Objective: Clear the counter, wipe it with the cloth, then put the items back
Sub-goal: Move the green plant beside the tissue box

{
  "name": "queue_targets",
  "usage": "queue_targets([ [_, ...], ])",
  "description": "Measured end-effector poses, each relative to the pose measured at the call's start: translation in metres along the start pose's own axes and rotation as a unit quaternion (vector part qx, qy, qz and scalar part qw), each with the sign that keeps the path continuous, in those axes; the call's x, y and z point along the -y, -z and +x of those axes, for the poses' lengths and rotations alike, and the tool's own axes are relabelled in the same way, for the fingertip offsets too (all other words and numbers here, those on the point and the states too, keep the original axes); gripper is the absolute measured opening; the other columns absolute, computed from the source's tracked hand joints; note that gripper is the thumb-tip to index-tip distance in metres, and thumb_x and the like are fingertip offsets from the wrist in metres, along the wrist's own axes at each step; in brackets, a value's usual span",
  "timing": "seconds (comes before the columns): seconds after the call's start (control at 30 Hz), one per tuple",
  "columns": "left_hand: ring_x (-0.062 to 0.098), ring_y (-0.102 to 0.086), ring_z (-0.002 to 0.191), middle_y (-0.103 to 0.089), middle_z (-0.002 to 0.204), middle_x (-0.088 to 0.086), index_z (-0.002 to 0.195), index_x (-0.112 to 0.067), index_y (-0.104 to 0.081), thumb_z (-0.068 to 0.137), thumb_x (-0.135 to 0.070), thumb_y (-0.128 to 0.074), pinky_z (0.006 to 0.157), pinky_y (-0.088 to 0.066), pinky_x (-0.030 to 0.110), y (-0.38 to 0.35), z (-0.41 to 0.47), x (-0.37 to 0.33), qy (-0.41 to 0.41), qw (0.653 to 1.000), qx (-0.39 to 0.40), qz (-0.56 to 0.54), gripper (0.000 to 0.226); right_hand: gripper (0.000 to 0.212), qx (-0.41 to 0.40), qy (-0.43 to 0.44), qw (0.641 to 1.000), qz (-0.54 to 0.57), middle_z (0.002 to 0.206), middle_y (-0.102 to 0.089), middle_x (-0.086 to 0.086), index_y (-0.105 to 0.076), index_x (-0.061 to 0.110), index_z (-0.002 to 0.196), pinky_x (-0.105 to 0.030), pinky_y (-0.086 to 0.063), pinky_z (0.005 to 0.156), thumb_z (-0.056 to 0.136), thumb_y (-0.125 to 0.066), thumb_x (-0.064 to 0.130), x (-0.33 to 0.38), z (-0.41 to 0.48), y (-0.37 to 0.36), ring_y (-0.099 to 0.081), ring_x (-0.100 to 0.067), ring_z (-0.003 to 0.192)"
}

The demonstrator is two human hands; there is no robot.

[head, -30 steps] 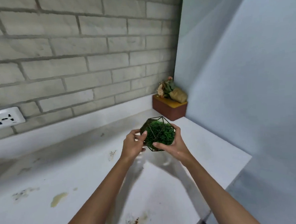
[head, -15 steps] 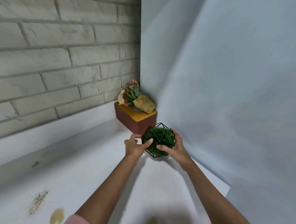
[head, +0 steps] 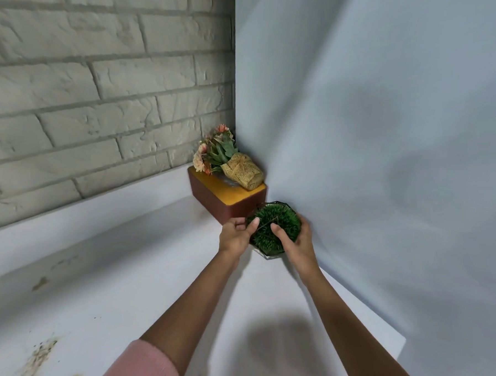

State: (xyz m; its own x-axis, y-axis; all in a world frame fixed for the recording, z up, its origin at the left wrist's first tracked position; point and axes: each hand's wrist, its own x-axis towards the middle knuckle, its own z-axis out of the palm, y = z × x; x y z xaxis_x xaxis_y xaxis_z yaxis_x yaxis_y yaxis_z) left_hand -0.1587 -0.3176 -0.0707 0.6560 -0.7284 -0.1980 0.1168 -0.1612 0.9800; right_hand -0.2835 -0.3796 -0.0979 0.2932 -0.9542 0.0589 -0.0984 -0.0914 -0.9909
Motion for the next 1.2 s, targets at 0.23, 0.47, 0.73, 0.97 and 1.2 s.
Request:
queue_targets([
  [0.23, 0.033, -0.060, 0.109, -0.063, 0.110, 0.022, 0.120, 0.001, -0.053, 0.085, -0.026, -0.067, 0.102, -0.045, 0.044, 0.004, 0.005, 0.002, 0.008, 1.000, -0.026, -0.008, 0.046, 0.087, -0.002, -0.010, 0.997, -0.073, 0.142, -0.028, -0.003, -0.024, 0.024, 0.140, -0.033, -0.031, 0.107, 0.073, -0.071, 0.054, 0.002, 0.007, -0.013, -0.031, -0.019, 0.133],
  [0.47, 0.025, -0.056, 0.118, -0.058, 0.127, 0.015, 0.131, -0.003, -0.047, 0.090, -0.025, -0.061, 0.100, -0.044, 0.033, 0.005, -0.002, -0.002, -0.007, 1.000, 0.002, 0.013, 0.048, 0.094, 0.003, -0.030, 0.999, -0.039, 0.143, -0.024, 0.003, -0.022, 0.033, 0.140, -0.029, -0.031, 0.107, 0.066, -0.070, 0.065, -0.001, 0.001, -0.013, -0.032, -0.016, 0.135],
  [0.73, 0.028, -0.056, 0.117, -0.057, 0.127, 0.013, 0.130, -0.005, -0.048, 0.091, -0.030, -0.058, 0.104, -0.042, 0.041, 0.029, -0.018, -0.001, -0.014, 0.999, -0.018, 0.049, 0.047, 0.094, -0.034, -0.035, 0.997, -0.059, 0.151, -0.017, 0.001, -0.019, 0.028, 0.145, -0.031, -0.026, 0.108, 0.071, -0.065, 0.065, 0.017, -0.020, -0.003, -0.024, -0.019, 0.141],
  [0.97, 0.018, -0.058, 0.083, -0.060, 0.094, 0.003, 0.112, -0.006, -0.058, 0.089, -0.019, -0.061, 0.069, -0.044, 0.018, 0.097, -0.052, -0.009, -0.120, 0.983, -0.084, 0.110, 0.026, 0.053, -0.105, 0.148, 0.959, -0.218, 0.127, -0.043, -0.015, -0.045, 0.011, 0.129, -0.045, -0.029, 0.104, 0.084, -0.067, 0.028, 0.064, -0.059, -0.036, -0.036, -0.032, 0.122],
  [1.2, 0.013, -0.056, 0.071, -0.060, 0.090, 0.006, 0.107, -0.007, -0.058, 0.089, -0.008, -0.058, 0.056, -0.044, 0.011, 0.226, -0.117, -0.011, -0.202, 0.946, -0.132, 0.217, 0.018, 0.034, 0.076, 0.255, 0.943, -0.200, 0.117, -0.049, -0.013, -0.051, 0.007, 0.120, -0.040, -0.046, 0.090, 0.087, -0.059, 0.011, 0.100, -0.131, -0.132, -0.051, -0.021, 0.101],
])
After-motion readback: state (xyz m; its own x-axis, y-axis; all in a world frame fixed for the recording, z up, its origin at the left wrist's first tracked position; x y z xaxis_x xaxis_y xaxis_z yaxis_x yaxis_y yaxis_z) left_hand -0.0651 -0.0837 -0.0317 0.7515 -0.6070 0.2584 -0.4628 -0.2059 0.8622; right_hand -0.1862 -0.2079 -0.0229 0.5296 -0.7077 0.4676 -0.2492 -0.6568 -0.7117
